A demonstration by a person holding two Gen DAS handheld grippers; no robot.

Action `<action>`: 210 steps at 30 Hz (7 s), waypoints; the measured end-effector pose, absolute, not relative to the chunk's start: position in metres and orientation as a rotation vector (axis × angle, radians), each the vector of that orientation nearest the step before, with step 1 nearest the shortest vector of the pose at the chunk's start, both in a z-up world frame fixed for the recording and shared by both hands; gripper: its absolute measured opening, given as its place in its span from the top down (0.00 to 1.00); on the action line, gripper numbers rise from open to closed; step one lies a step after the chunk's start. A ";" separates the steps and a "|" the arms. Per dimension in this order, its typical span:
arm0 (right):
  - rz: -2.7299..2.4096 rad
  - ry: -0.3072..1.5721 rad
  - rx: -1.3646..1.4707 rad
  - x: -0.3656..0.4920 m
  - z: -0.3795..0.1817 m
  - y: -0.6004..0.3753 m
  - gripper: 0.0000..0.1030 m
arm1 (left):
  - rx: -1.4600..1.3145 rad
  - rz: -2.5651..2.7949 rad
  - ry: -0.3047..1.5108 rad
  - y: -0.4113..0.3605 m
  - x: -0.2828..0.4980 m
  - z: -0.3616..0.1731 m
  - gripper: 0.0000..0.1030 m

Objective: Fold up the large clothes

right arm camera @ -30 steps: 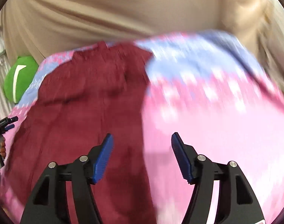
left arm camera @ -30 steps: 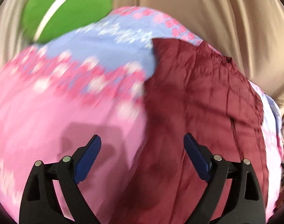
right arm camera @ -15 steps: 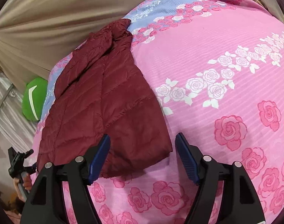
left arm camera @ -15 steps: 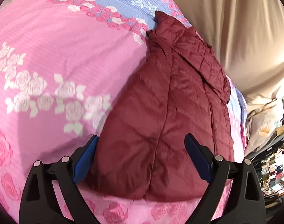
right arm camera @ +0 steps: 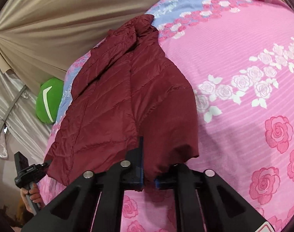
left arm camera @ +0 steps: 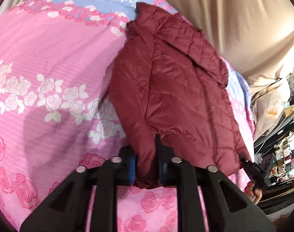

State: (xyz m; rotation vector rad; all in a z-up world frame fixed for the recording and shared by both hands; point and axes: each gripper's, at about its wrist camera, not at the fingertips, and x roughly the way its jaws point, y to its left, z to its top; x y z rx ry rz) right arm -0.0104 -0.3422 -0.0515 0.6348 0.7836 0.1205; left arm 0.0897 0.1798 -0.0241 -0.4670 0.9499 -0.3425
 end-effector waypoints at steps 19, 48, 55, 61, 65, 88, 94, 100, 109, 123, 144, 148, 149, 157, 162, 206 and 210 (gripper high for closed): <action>0.272 0.169 0.360 -0.156 0.100 -0.328 0.98 | -0.490 -0.493 0.391 0.215 -0.038 0.130 0.96; 0.033 0.546 0.595 0.170 0.017 -0.386 0.98 | -0.273 -0.155 0.817 0.141 0.286 0.012 0.96; -0.024 0.676 0.603 0.203 -0.025 -0.389 0.98 | -0.283 -0.139 0.872 0.135 0.308 -0.034 0.94; -0.036 0.712 0.635 0.205 -0.030 -0.394 0.95 | -0.285 -0.125 0.843 0.132 0.307 -0.039 0.92; -0.102 0.580 0.688 0.168 0.001 -0.404 0.69 | -0.324 -0.071 0.741 0.148 0.275 0.002 0.54; 0.040 0.804 0.096 0.042 -0.025 -0.262 0.83 | 0.179 -0.105 0.853 0.078 0.124 -0.022 0.29; -0.135 0.832 0.180 0.024 -0.027 -0.315 0.85 | 0.015 -0.040 0.929 0.131 0.124 -0.026 0.28; -0.159 0.694 0.305 0.072 0.030 -0.351 0.66 | -0.079 -0.090 0.770 0.136 0.179 0.037 0.25; -0.215 0.736 0.410 0.218 0.028 -0.393 0.41 | -0.234 -0.058 0.842 0.144 0.330 0.023 0.10; -0.232 0.753 0.366 0.244 0.002 -0.391 0.96 | -0.208 -0.006 0.893 0.145 0.354 -0.019 0.97; 0.235 0.735 0.105 0.145 0.033 -0.170 0.87 | 0.072 -0.400 0.762 0.009 0.203 0.034 0.66; 0.201 0.784 0.072 0.122 -0.003 -0.161 0.93 | 0.136 -0.355 0.817 0.008 0.181 -0.006 0.66; 0.178 0.786 0.100 0.116 -0.006 -0.173 0.95 | 0.138 -0.334 0.818 0.016 0.178 -0.010 0.66; -0.252 0.805 0.310 0.054 -0.031 -0.320 1.00 | 0.062 -0.095 0.855 0.102 0.153 -0.022 0.64; -0.245 0.776 0.333 0.049 -0.014 -0.310 0.85 | 0.077 -0.046 0.857 0.101 0.148 -0.026 0.64; 0.234 0.868 0.172 0.189 0.003 -0.135 0.86 | -0.466 -0.176 0.913 0.183 0.129 -0.040 0.37; 0.255 0.959 0.142 0.177 -0.006 -0.130 0.86 | -0.491 -0.226 0.927 0.178 0.135 -0.042 0.50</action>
